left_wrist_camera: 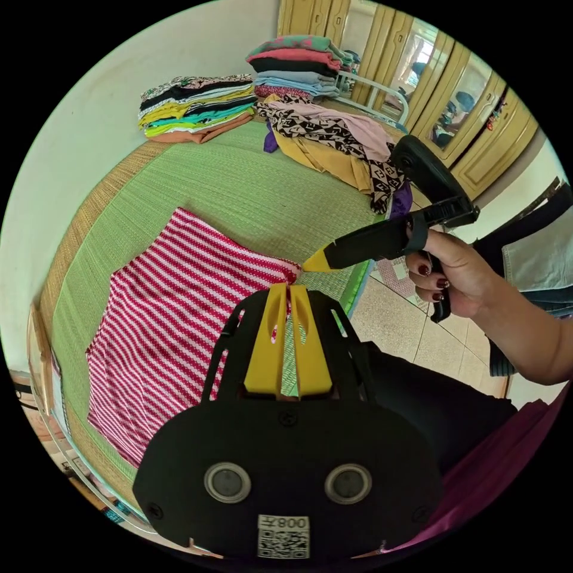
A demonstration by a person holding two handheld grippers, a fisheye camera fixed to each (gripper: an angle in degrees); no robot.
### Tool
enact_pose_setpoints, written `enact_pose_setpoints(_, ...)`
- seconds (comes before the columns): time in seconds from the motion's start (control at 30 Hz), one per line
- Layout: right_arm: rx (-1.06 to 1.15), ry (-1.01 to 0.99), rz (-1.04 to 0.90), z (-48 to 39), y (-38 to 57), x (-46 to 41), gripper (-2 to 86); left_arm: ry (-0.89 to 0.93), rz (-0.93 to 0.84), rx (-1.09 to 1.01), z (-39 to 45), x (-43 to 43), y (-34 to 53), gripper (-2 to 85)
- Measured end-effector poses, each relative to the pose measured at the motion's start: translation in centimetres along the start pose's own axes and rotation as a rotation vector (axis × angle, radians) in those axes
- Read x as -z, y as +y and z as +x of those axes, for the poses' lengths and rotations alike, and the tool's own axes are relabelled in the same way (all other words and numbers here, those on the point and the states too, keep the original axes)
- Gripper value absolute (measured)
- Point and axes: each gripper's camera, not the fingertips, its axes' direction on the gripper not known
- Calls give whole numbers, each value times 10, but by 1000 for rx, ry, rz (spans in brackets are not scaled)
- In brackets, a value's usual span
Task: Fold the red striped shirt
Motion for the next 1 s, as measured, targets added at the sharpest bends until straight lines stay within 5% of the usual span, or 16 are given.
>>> enact_pose_setpoints(0.37, -86, 10, -12, 30, -90, 3, 105, 229, 200, 423, -92, 10, 35, 6)
enact_pose_setpoints(1.0, -168, -37, -86, 32, -191, -37, 112, 343, 273, 508, -122, 23, 56, 6)
